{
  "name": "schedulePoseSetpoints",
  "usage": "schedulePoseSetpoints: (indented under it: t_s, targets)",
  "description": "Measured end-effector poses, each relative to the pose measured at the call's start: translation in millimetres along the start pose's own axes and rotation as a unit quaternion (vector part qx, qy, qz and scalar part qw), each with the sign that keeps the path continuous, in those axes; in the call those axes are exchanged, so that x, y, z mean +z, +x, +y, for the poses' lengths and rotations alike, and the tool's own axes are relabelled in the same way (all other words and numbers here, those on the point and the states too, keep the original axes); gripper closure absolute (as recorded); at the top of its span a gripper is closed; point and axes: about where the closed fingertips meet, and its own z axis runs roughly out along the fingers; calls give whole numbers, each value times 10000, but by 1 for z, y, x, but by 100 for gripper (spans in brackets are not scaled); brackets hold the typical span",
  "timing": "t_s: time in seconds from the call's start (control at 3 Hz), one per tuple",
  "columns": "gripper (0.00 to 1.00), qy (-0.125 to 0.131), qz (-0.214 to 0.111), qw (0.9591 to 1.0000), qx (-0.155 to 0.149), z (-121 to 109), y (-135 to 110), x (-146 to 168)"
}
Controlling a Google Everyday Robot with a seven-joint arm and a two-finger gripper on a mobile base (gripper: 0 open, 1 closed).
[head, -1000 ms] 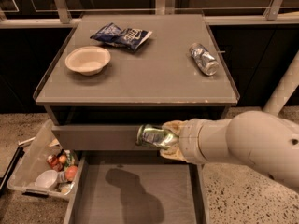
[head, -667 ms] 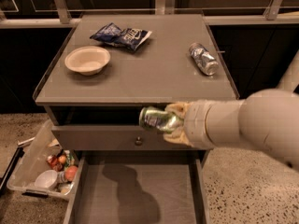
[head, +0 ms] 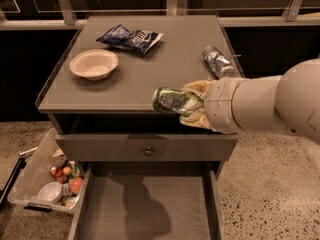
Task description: Pick green can from middle drawer and place on counter
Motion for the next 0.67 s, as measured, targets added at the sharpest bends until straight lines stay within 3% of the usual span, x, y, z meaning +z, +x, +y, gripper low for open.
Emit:
schedulePoseSetpoints:
  t_s: [0.33, 0.67]
  targets:
    - [100, 106, 50, 9999, 25, -5, 1, -2]
    - [100, 431, -90, 9990, 112, -33, 5, 2]
